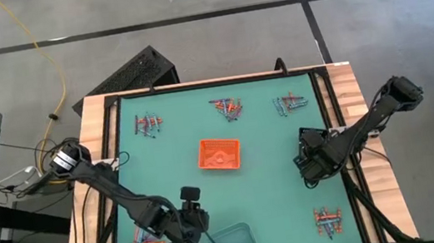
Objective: Sort crayons
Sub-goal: Put the orange crayon into the orange bin
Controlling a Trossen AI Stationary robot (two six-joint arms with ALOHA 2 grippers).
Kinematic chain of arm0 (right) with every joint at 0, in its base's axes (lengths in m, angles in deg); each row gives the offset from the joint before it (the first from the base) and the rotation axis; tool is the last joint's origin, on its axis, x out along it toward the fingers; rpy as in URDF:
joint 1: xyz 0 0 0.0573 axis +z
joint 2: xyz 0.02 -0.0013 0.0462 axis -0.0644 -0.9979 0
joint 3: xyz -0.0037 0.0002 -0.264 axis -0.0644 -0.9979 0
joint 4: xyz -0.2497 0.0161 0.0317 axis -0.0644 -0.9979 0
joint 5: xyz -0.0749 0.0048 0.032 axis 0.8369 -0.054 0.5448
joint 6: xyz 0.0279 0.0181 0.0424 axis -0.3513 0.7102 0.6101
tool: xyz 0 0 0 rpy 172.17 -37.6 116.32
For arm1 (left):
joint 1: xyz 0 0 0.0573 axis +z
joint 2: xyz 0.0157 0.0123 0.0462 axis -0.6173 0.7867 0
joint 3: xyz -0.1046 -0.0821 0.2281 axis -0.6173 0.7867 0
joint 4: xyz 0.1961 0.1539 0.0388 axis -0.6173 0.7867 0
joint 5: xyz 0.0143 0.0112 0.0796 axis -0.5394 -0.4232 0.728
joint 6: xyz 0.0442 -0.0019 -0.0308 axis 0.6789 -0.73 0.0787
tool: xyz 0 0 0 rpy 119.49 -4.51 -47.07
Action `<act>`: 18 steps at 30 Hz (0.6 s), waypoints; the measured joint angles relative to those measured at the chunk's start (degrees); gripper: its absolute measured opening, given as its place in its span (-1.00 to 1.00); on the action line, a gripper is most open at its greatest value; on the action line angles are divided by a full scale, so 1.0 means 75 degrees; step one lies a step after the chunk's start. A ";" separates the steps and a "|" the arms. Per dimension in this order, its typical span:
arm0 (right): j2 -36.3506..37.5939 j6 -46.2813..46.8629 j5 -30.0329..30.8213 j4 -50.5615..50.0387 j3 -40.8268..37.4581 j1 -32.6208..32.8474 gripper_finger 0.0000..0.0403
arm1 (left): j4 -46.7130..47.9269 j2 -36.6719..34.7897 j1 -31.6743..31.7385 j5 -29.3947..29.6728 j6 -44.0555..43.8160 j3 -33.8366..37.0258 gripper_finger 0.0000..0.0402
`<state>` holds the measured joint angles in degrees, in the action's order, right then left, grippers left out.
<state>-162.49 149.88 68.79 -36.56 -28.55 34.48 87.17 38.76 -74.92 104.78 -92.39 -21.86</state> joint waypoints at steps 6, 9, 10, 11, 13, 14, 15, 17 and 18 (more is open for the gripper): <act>0.0003 -0.0328 0.0355 -0.0044 0.0268 0.0000 -0.44 | 0.0339 0.0000 -0.0256 0.0114 -0.0308 0.0000 -0.39; 0.0003 -0.0557 0.0588 -0.0055 0.0424 -0.0003 -0.44 | 0.0665 -0.0006 -0.0365 0.0151 -0.0383 0.0000 -0.39; 0.0003 -0.0663 0.0666 -0.0053 0.0482 -0.0003 -0.44 | 0.0820 -0.0009 -0.0412 0.0145 -0.0446 0.0000 -0.39; 0.0003 -0.0797 0.0753 -0.0052 0.0551 -0.0003 -0.44 | 0.1010 -0.0020 -0.0457 0.0136 -0.0538 0.0000 -0.39; 0.0003 -0.1099 0.0923 -0.0013 0.0674 0.0008 -0.44 | 0.1440 -0.0078 -0.0551 0.0133 -0.0803 0.0000 -0.39; 0.0003 -0.1226 0.1020 0.0007 0.0721 0.0033 -0.44 | 0.1641 -0.0122 -0.0595 0.0134 -0.0954 0.0000 -0.39; 0.0003 -0.1359 0.1146 0.0054 0.0760 0.0059 -0.44 | 0.1837 -0.0173 -0.0651 0.0165 -0.1126 0.0000 -0.39; 0.0003 -0.1670 0.1389 0.0230 0.0838 0.0132 -0.44 | 0.2213 -0.0309 -0.0780 0.0219 -0.1521 0.0000 -0.39; 0.0003 -0.1844 0.1457 0.0322 0.0884 0.0163 -0.44 | 0.2378 -0.0388 -0.0850 0.0250 -0.1736 0.0000 -0.39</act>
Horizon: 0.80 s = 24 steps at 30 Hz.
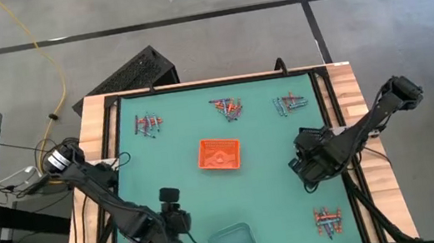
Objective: Sort crayons
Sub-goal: Put the orange crayon into the orange bin
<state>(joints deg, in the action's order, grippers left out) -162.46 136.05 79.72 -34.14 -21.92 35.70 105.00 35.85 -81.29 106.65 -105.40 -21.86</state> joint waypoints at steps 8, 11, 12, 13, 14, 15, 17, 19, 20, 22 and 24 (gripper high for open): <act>0.0003 -0.2392 0.0432 0.1640 0.0181 0.0366 -0.44 | 0.0951 -0.0647 -0.0905 0.0014 -0.1991 -0.0003 -0.39; 0.0003 -0.3479 0.0432 0.2486 0.0181 0.0494 -0.44 | 0.1004 -0.0778 -0.1241 0.0076 -0.2509 -0.0003 -0.39; 0.0003 -0.3816 0.0430 0.2769 0.0181 0.0522 -0.44 | 0.1007 -0.0800 -0.1336 0.0151 -0.2677 -0.0003 -0.39; 0.0003 -0.4149 0.0417 0.3067 0.0181 0.0559 -0.44 | 0.1012 -0.0810 -0.1423 0.0214 -0.2832 -0.0003 -0.39; 0.0003 -0.4457 0.0392 0.3341 0.0181 0.0596 -0.44 | 0.1012 -0.0810 -0.1508 0.0287 -0.2968 -0.0003 -0.39; 0.0003 -0.4742 0.0363 0.3622 0.0184 0.0643 -0.44 | 0.1012 -0.0810 -0.1586 0.0340 -0.3098 -0.0003 -0.39; 0.0003 -0.5269 0.0335 0.4120 0.0184 0.0747 -0.44 | 0.1012 -0.0810 -0.1736 0.0400 -0.3349 -0.0003 -0.39; 0.0003 -0.5715 0.0330 0.4560 0.0184 0.0858 -0.44 | 0.1012 -0.0810 -0.1862 0.0397 -0.3562 -0.0006 -0.39; 0.0003 -0.5947 0.0325 0.4741 0.0184 0.0905 -0.44 | 0.1012 -0.0810 -0.1921 0.0402 -0.3644 -0.0006 -0.39; 0.0003 -0.6421 0.0314 0.5082 0.0184 0.0962 -0.44 | 0.1014 -0.0810 -0.2040 0.0544 -0.3697 -0.0005 -0.39; 0.0003 -0.6903 0.0309 0.5383 0.0184 0.0985 -0.44 | 0.1013 -0.0810 -0.2139 0.0780 -0.3660 -0.0005 -0.39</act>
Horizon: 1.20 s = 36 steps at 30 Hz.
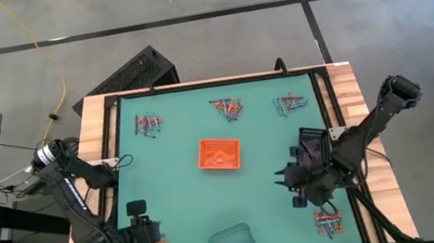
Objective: Sort crayons
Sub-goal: Put the orange crayon into the orange bin
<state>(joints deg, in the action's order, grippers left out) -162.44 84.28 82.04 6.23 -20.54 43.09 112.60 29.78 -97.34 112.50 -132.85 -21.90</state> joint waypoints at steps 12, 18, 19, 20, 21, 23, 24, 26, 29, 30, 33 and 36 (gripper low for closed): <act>0.0000 -0.0877 -0.0050 0.0925 0.0000 -0.0110 -0.44 | 0.0025 0.0000 -0.0030 0.0640 0.0776 -0.0001 -0.39; -0.0026 -0.0424 -0.0563 0.0984 0.0000 -0.0099 -0.44 | 0.0026 0.0062 -0.0032 0.0171 0.0153 0.0001 -0.39; -0.0037 -0.0415 -0.0579 0.0999 0.0000 -0.0099 -0.44 | 0.0022 0.0081 -0.0052 -0.0039 0.0008 0.0003 -0.39; -0.0043 -0.0429 -0.0594 0.1028 0.0000 -0.0099 -0.44 | -0.0006 0.0087 -0.0095 -0.0220 -0.0146 0.0021 -0.39; -0.0048 -0.0450 -0.0602 0.1096 0.0000 -0.0099 -0.44 | -0.0057 0.0084 -0.0140 -0.0376 -0.0314 0.0059 -0.39; -0.0068 -0.0495 -0.0601 0.1182 0.0006 -0.0099 -0.44 | -0.0235 0.0076 -0.0230 -0.0597 -0.0567 0.0174 -0.39; -0.0076 -0.0605 -0.0603 0.1188 0.0003 -0.0099 -0.44 | -0.0373 0.0079 -0.0321 -0.0616 -0.0676 0.0273 -0.39; -0.0095 -0.0777 -0.0603 0.1276 0.0003 -0.0099 -0.44 | -0.0593 0.0076 -0.0466 -0.0616 -0.0891 0.0494 -0.39; -0.0111 -0.0841 -0.0607 0.1257 0.0003 -0.0099 -0.44 | -0.0974 0.0079 -0.0551 -0.0763 -0.1324 0.0895 -0.39; -0.0111 -0.0844 -0.0631 0.1264 0.0003 -0.0099 -0.44 | -0.1050 0.0079 -0.0554 -0.0863 -0.1519 0.1022 -0.39; -0.0112 -0.0850 -0.0772 0.1263 0.0003 -0.0099 -0.44 | -0.1442 0.0079 -0.0548 -0.1089 -0.1976 0.1445 -0.39; -0.0114 -0.0859 -0.0784 0.1259 0.0003 -0.0058 -0.44 | -0.2034 0.0079 -0.0548 -0.0903 -0.1906 0.1851 -0.39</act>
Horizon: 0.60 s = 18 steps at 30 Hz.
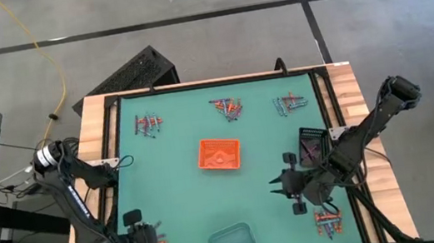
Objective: Sort crayons
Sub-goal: Put the orange crayon into the orange bin
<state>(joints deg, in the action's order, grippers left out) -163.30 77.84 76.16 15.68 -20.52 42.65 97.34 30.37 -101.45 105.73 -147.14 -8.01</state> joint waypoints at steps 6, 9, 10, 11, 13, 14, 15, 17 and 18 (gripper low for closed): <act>0.0000 -0.0209 0.0000 -0.0014 0.0000 -0.0030 -0.44 | -0.0104 -0.0003 0.0301 0.0103 -0.0247 0.0583 -0.39; 0.0000 -0.0221 0.0000 -0.0017 0.0000 -0.0106 -0.44 | -0.0199 0.0000 0.0403 -0.0275 -0.0235 0.0713 -0.39; 0.0000 -0.0221 0.0000 -0.0026 0.0000 -0.0119 -0.44 | -0.0345 0.0000 0.0405 -0.0320 -0.0100 0.0735 -0.39; 0.0000 -0.0221 0.0000 -0.0028 0.0000 -0.0119 -0.44 | -0.0604 0.0000 0.0405 -0.0387 0.0110 0.0757 -0.39; 0.0000 -0.0221 0.0000 -0.0028 0.0000 -0.0120 -0.44 | -0.1334 0.0000 0.0376 -0.0474 0.0604 0.0805 -0.39; 0.0000 -0.0218 0.0000 -0.0028 0.0000 -0.0115 -0.44 | -0.1733 0.0000 0.0341 -0.0472 0.0843 0.0826 -0.39; 0.0000 -0.0218 0.0000 -0.0028 0.0000 -0.0114 -0.44 | -0.2211 0.0000 0.0311 -0.0468 0.1046 0.0874 -0.39; 0.0000 -0.0195 0.0000 -0.0026 0.0000 -0.0114 -0.44 | -0.2876 0.0000 0.0232 -0.0477 0.1359 0.0949 -0.39; 0.0000 -0.0194 0.0000 -0.0026 0.0000 -0.0114 -0.44 | -0.3041 0.0034 0.0182 -0.0464 0.1383 0.0960 -0.39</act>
<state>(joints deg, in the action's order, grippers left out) -163.30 76.38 76.16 15.48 -20.52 41.80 74.54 30.62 -100.08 102.25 -136.78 -0.81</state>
